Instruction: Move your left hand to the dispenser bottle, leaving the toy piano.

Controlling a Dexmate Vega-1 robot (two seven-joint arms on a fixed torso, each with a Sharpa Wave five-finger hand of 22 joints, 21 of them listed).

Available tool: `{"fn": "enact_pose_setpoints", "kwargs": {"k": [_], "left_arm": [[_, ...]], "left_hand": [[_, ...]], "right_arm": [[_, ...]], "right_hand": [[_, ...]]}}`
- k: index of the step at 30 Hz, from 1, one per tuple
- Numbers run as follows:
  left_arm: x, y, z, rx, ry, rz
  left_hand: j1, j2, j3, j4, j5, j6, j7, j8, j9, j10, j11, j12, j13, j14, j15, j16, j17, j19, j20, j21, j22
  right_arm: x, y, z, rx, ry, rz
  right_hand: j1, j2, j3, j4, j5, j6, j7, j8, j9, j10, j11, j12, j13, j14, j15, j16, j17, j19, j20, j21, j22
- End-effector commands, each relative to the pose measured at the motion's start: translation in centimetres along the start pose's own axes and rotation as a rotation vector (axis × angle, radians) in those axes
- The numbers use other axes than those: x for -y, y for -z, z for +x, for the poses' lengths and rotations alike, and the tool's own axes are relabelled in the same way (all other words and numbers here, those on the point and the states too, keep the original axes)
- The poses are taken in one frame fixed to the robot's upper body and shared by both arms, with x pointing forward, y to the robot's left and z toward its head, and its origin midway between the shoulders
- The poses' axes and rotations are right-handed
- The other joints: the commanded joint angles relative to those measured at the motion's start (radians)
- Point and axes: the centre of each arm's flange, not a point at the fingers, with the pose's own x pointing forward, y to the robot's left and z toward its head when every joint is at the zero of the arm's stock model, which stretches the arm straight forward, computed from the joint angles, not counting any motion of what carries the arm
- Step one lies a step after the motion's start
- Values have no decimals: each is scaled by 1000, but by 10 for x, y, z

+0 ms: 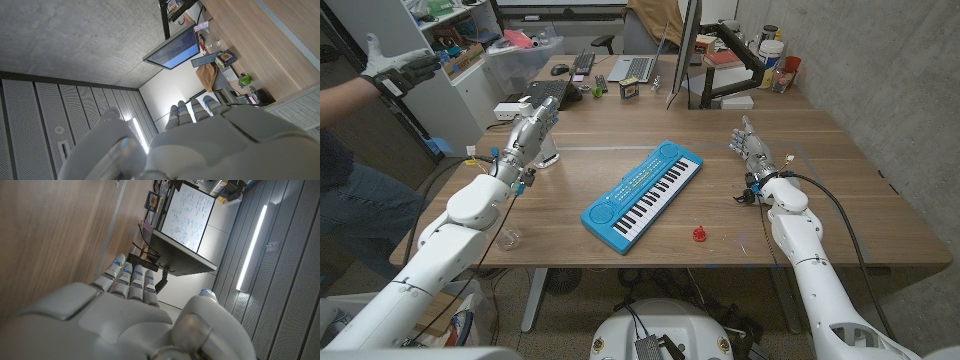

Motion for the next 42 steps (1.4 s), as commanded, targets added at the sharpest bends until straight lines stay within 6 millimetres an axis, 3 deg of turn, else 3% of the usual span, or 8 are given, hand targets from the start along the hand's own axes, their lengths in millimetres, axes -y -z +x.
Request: {"fn": "enact_pose_setpoints", "kwargs": {"k": [1, 42], "left_arm": [[-7, -12, -17, 19, -20, 43], [-22, -24, -39, -10, -33, 151]], "left_hand": [[13, -1, -1, -6, 0, 6, 0, 6, 3, 6, 2, 7, 3, 5, 2, 6, 5, 3, 3, 7, 3], [29, 6, -1, -13, -9, 12, -5, 6, 4, 8, -3, 5, 4, 13, 0, 6, 5, 4, 5, 8, 4]], "right_arm": [[-3, -3, 6, 9, -14, 0], [5, -18, 5, 17, -3, -36]], "right_hand": [[-3, 2, -5, 1, 2, 8, 0, -2, 4, 10, -3, 1, 5, 9, -3, 0, 1, 4, 7, -6, 4], [-5, 4, -10, 0, 2, 12, 1, -4, 4, 18, 0, -1, 5, 14, 0, -2, 2, 4, 7, -20, 5]]}}
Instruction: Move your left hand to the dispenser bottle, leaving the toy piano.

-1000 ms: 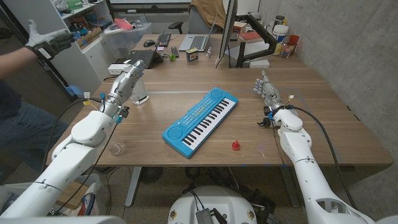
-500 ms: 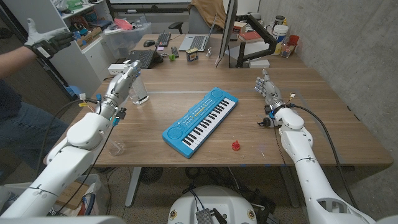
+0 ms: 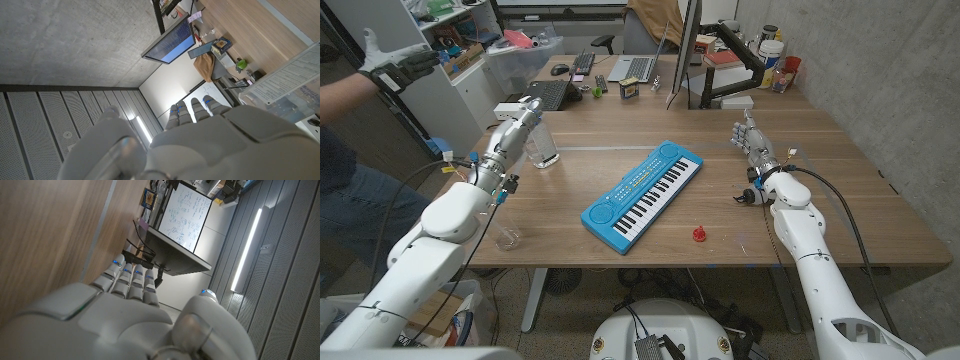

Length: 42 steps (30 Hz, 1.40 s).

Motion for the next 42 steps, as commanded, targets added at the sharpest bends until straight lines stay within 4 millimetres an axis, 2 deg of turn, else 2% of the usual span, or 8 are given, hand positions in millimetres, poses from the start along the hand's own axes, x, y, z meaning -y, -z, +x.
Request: {"fn": "enact_pose_setpoints", "kwargs": {"k": [1, 13, 22, 29, 33, 42], "left_arm": [[-6, -7, -7, -15, 12, 59], [-9, -11, -14, -13, 16, 109], [-14, -20, -25, 5, 30, 168], [-17, -28, -34, 8, 26, 240], [-19, -31, -39, 4, 21, 251], [-25, -37, -47, -13, 11, 303]], "left_hand": [[11, -2, -1, -5, -2, 5, 3, 6, 4, 3, -11, 5, 4, 2, 0, 6, 5, 4, 5, 4, 4], [18, 0, -1, -8, -4, 7, 6, 6, 4, 3, -9, 5, 4, 8, -3, 7, 5, 5, 6, 5, 4], [30, 1, 0, -14, -7, 11, -2, 7, 4, -2, -12, 2, 4, 1, -7, 3, 5, -7, 18, 1, 4], [45, 7, 5, -22, -8, 13, -6, 7, 4, 4, -24, 5, 4, 6, -12, 4, 4, -7, 24, 1, 4], [59, 12, 11, -29, -8, 15, -6, 9, 5, 6, -12, 5, 5, 9, -7, 5, 4, -5, 25, 2, 4], [82, 17, 18, -41, -9, 16, -7, 9, 5, 8, -14, 6, 5, 10, -5, 4, 4, -4, 35, 3, 4]], "right_arm": [[1, -2, 0, -5, 5, -11], [3, -9, 4, 0, 7, -28], [0, -11, 7, 0, 2, -31], [-1, -13, 7, 0, 2, -38], [-1, -14, 9, 1, 1, -39], [-4, -14, 11, 3, -4, -37]], "right_hand": [[-5, 5, -5, 3, 2, 5, 1, -4, 4, 7, 0, -1, 5, 4, 2, -2, 2, 7, -4, -4, 5], [-6, 5, -6, 3, 2, 9, -3, -4, 4, 13, -2, 0, 5, 5, 0, -3, 2, 5, -1, -9, 5], [-6, 5, -7, 3, 2, 10, -6, -4, 4, 14, -1, 0, 5, 5, 0, -3, 2, 7, -2, -10, 5], [-7, 5, -9, 3, 1, 12, 2, -3, 4, 17, 1, 0, 5, 9, 0, -2, 2, 8, -2, -12, 5], [-7, 5, -9, 3, 1, 13, 5, -3, 4, 18, 1, 0, 5, 10, 1, -2, 2, 8, -1, -13, 5], [-7, 5, -10, 3, 1, 15, 2, -3, 4, 23, 1, 1, 5, 12, 1, -2, 2, 8, 0, -16, 6]]}}
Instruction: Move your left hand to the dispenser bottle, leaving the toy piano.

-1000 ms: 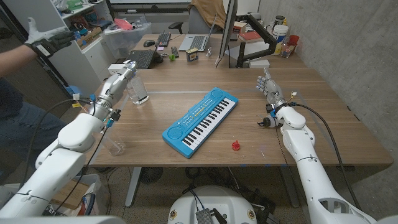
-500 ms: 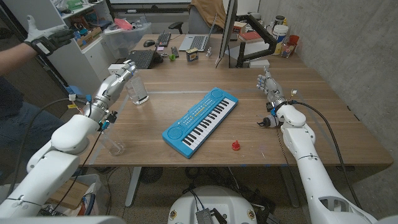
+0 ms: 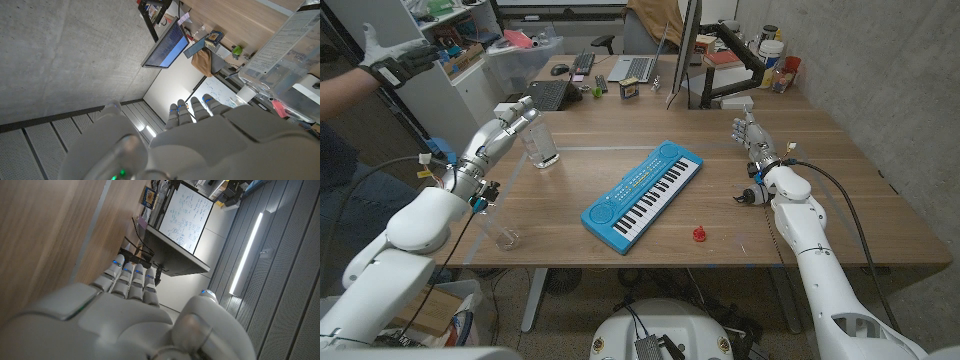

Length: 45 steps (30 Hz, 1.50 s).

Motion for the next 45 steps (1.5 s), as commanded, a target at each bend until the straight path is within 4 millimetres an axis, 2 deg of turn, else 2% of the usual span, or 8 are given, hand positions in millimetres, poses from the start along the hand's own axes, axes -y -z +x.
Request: {"fn": "enact_pose_setpoints", "kwargs": {"k": [1, 16, 28, 45], "left_arm": [[-9, -7, -13, -25, -8, 78], [-12, -10, -31, -31, -13, 97], [-22, -7, -45, -62, -43, 117], [-34, -9, -56, -115, -56, 164]], "left_hand": [[21, -3, 4, -11, -1, 6, 4, 9, 5, 1, -1, 6, 5, 3, 2, 4, 3, -2, 12, 3, 4], [46, -1, 9, -26, -3, 8, 4, 9, 5, 3, -2, 6, 6, 8, 2, 5, 4, -1, 13, 4, 5], [58, -1, 12, -33, -5, 7, 1, 8, 6, 6, -4, 7, 6, 9, 2, 4, 4, 1, 21, 5, 5], [69, 0, 13, -39, -8, 12, 1, 9, 6, 7, -4, 7, 7, 10, 1, 4, 5, 2, 23, 7, 6]], "right_arm": [[-3, 0, 3, 1, -4, 0], [-10, -1, 7, 2, -15, -3], [-14, 0, 9, -10, -21, -14], [-15, 0, 12, -7, -24, -13]], "right_hand": [[-3, 1, -6, -2, 1, 7, 4, -3, 4, 10, 3, 1, 5, 9, -4, -2, 2, 9, -1, -3, 6], [-3, 2, -8, -2, 1, 8, 3, -4, 5, 16, 3, 1, 5, 12, -5, -3, 2, 10, 2, -7, 6], [-3, 3, -9, -2, 1, 9, 0, -5, 5, 16, 4, 0, 6, 16, -4, -2, 2, 11, 4, -10, 6], [-3, 4, -10, -3, 1, 10, -1, -5, 5, 16, 4, -1, 6, 19, -2, -2, 2, 13, 5, -13, 6]]}}
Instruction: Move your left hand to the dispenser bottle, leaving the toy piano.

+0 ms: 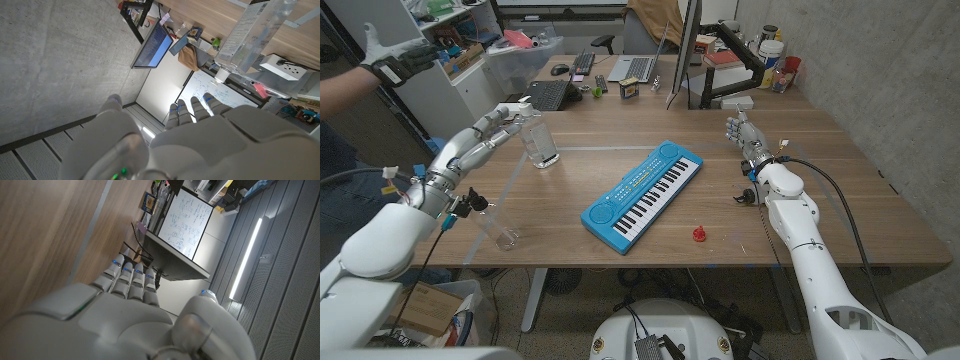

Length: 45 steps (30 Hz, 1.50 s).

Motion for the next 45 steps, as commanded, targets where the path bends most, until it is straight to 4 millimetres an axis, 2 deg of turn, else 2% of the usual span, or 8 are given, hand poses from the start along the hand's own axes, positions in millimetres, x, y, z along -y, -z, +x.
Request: {"fn": "enact_pose_setpoints", "kwargs": {"k": [1, 22, 45], "left_arm": [[-9, 1, -8, -39, -6, 38], [-16, -5, -16, -66, -18, 87], [-14, -17, -25, -90, 0, 162]], "left_hand": [[11, 1, 5, -8, -1, 9, 5, 9, 6, 7, -6, 7, 2, 5, -2, 4, 5, -4, 7, 7, 6], [20, 3, 5, -13, -4, 11, 4, 9, 6, 8, -9, 7, 3, 7, -3, 5, 6, -5, 8, 7, 7], [28, 5, 5, -17, -8, 13, 2, 8, 7, 9, -12, 7, 4, 8, -4, 5, 7, -3, 8, 8, 7]], "right_arm": [[-2, 0, 2, 1, -3, 0], [2, 1, 2, 6, 7, 3], [0, 0, 14, 18, -8, 14]], "right_hand": [[-3, 4, -6, 1, 1, 11, -1, -5, 5, 11, -1, -1, 6, 7, 0, -2, 2, 8, 0, -2, 1], [-3, 5, -8, 1, 1, 10, -3, -6, 5, 13, -4, -2, 6, 9, -1, -3, 2, 10, 1, -7, 1], [-4, 6, -10, 0, 1, 11, -3, -7, 5, 13, -4, -3, 6, 11, -1, -3, 2, 12, 1, -11, 2]]}}
